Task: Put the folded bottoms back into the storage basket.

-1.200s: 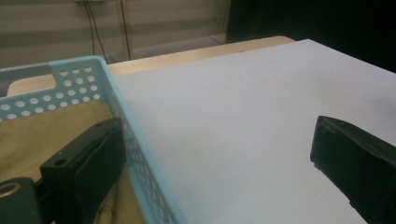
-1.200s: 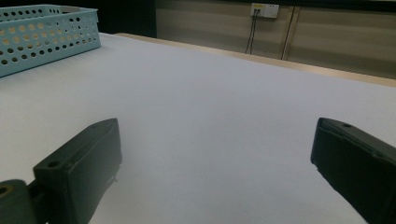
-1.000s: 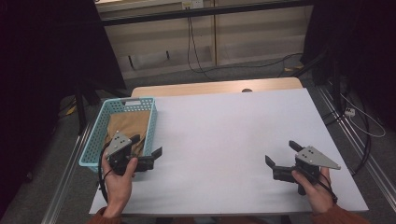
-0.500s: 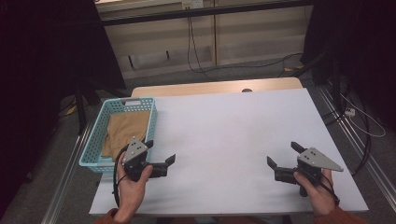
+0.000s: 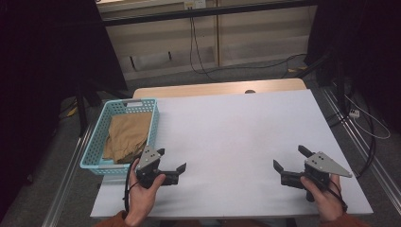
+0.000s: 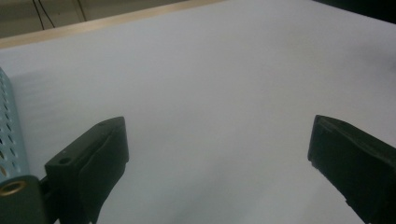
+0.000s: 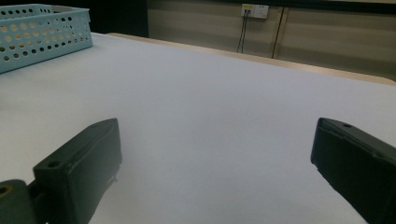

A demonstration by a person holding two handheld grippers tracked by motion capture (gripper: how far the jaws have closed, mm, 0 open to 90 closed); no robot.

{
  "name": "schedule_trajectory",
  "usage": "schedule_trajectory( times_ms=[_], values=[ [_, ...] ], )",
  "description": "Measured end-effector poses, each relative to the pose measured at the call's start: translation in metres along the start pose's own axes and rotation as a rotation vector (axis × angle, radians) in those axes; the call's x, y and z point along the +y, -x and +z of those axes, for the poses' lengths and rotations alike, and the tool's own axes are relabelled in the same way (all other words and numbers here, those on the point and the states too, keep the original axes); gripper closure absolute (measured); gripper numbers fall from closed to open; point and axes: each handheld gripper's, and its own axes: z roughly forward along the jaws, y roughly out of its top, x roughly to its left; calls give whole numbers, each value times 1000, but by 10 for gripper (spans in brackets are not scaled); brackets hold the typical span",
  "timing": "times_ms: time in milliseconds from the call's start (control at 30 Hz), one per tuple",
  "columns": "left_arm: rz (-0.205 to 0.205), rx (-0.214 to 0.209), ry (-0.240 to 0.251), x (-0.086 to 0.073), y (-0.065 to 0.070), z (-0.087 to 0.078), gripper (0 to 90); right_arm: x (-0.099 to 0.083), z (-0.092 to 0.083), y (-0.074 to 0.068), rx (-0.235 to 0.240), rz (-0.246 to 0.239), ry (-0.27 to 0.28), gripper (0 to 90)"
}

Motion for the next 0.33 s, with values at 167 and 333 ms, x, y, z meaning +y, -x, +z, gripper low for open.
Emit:
schedule_trajectory(
  times_ms=[167, 333],
  values=[
    [-19, 6, -10, -1, -5, 2, 62, 0, 1, 0, -2, -4, 0, 17],
    [-19, 22, -23, -2, -5, 4, 62, 0, 2, 0, 2, -12, -6, 17]
  ],
)
